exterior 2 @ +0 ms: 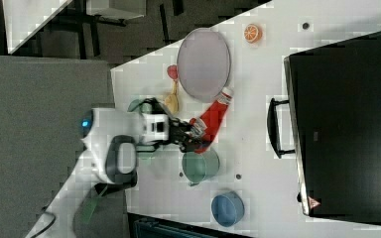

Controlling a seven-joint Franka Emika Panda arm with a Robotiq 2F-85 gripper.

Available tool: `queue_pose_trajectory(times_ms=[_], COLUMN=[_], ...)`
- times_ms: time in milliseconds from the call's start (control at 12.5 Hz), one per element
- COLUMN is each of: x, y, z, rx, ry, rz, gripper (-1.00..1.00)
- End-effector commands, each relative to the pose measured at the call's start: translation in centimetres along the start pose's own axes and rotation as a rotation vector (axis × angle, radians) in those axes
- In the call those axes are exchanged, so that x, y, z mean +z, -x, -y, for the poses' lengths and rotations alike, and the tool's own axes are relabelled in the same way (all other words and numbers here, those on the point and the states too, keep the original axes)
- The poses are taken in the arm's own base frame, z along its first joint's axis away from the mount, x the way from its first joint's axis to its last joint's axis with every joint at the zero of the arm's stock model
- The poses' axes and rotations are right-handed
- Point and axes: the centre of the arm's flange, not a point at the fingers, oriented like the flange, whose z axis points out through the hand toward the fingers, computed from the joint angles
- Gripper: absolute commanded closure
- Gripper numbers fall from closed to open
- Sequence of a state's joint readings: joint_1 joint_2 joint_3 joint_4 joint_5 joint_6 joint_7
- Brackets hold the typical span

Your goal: Pick Ketchup from oven and place it on table.

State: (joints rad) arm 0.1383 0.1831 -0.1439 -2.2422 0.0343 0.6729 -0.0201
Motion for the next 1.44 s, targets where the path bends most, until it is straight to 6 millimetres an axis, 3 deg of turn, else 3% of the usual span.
queue_pose_trajectory(times_ms=[80, 240, 320, 400, 560, 640, 880, 1200, 1440], x=[3.7, 6.4, 7.2, 7.7, 7.2, 6.0, -0.4, -13.2, -21.7], y=[-2.4, -2.7, -2.9, -2.9, -3.0, -3.2, -3.6, -3.1, -2.7], z=[-1.1, -0.1, 0.2, 0.3, 0.6, 0.9, 1.6, 1.6, 1.1], rx=[0.053, 0.047, 0.051, 0.055, 0.053, 0.052, 0.060, 0.044, 0.031], ry=[-0.007, -0.019, -0.033, -0.039, -0.049, -0.066, -0.129, -0.198, -0.228], rz=[-0.004, -0.031, -0.044, -0.047, -0.054, -0.067, -0.103, -0.126, -0.149], gripper=[-0.26, -0.26, -0.32, -0.51, -0.95, -1.00, -1.00, -1.00, -1.00])
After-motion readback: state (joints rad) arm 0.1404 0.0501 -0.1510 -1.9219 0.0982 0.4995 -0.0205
